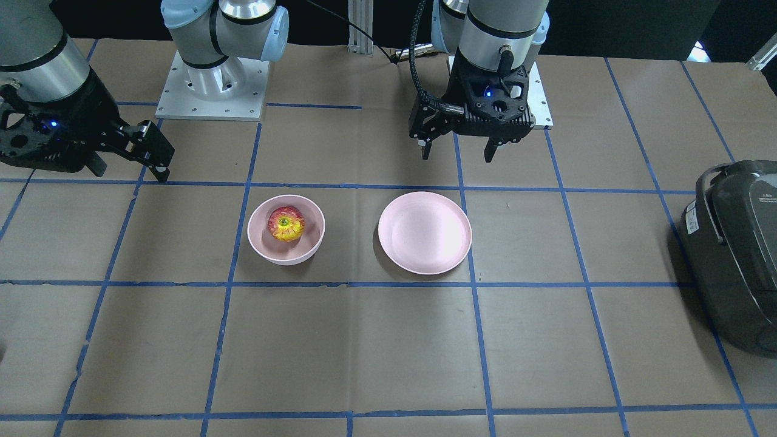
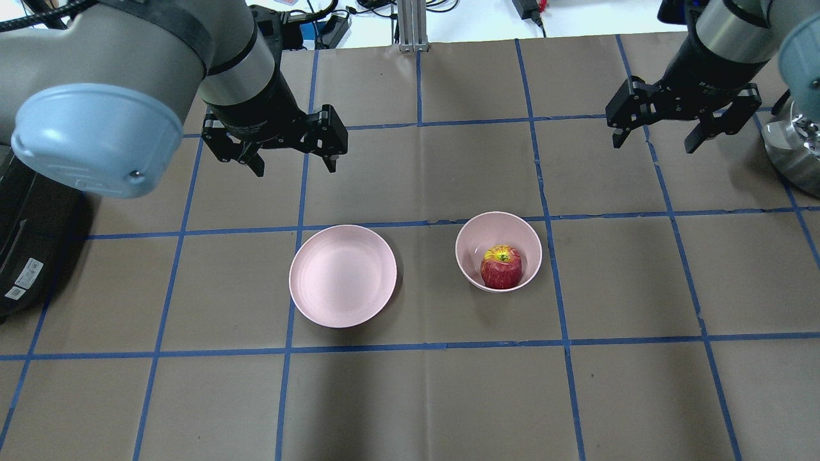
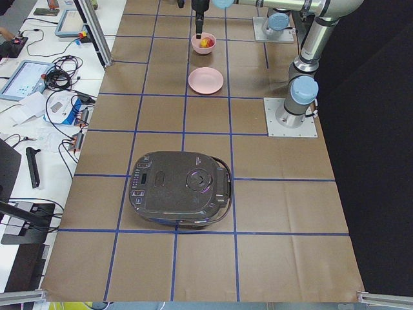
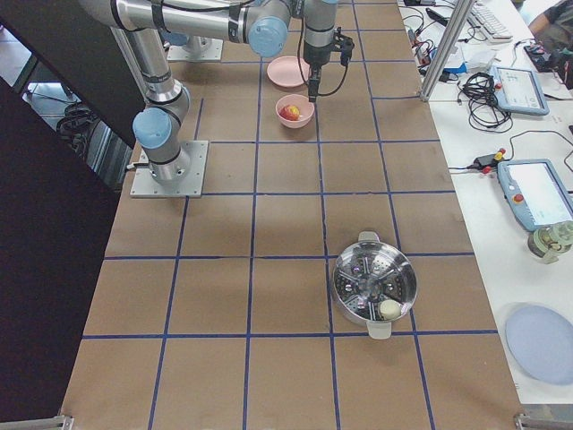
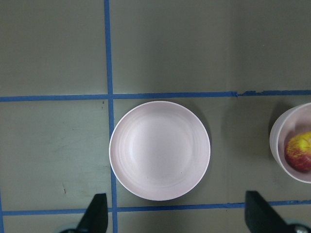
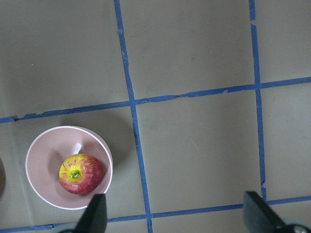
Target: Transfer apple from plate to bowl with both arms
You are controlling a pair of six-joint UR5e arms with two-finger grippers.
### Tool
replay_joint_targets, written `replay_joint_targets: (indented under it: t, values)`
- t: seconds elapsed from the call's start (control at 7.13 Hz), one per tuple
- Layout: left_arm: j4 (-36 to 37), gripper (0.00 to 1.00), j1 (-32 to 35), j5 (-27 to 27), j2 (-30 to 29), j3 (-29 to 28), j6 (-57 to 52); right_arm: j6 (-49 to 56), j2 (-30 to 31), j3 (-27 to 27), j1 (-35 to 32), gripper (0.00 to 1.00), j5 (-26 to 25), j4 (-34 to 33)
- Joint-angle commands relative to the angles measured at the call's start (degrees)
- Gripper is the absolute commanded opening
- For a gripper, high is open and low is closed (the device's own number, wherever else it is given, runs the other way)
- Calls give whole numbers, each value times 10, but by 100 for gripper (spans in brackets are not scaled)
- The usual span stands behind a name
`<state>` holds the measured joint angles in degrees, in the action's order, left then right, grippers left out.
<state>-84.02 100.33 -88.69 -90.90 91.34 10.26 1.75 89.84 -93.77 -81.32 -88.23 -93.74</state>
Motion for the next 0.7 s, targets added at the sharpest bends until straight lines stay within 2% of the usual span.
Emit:
replay_joint_targets:
  t: [0.0,0.28,0.42,0.56]
  values:
    - [5,100,-1,0,1,2,0,4,1,-23,-3,100,2,0]
    - [5,100,-1,0,1,2,0,-1,-6,-26,-29,100,2,-11]
    - [4,100,-1,-1,1,2,-1,1,-19,-37,-44,100,20,-18]
    - [4,100,-1,-1,1,2,-1,-4,-27,-52,-54,100,23,-47]
